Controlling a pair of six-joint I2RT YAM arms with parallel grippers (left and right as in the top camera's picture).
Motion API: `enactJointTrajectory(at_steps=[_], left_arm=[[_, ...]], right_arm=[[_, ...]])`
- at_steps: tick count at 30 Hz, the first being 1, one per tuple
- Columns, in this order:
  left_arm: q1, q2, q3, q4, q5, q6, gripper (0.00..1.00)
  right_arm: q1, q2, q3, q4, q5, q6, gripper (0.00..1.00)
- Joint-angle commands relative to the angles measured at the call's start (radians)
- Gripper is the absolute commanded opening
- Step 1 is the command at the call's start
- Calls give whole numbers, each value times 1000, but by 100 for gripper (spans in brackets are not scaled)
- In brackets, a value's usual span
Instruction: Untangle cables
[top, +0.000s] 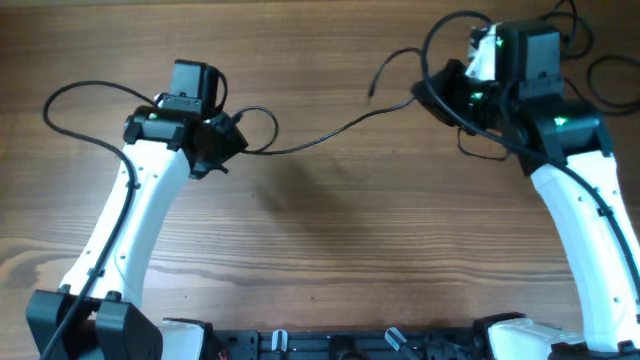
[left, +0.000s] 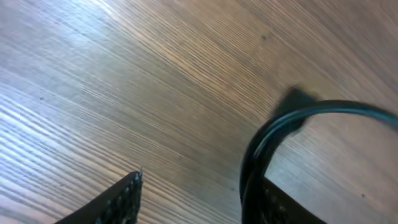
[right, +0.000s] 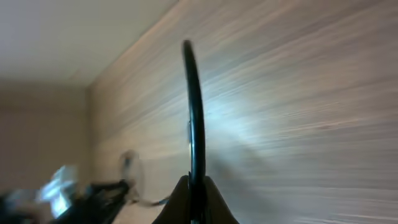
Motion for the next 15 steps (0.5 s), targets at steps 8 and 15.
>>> enactJointTrajectory(at_steps=[8, 15], left_arm=[[85, 0, 3, -14, -21, 5, 68], [85, 0, 3, 3, 95, 5, 74]], right_arm=[[-87, -17, 13, -108, 378, -26, 4], [-82, -16, 13, -77, 128, -29, 4]])
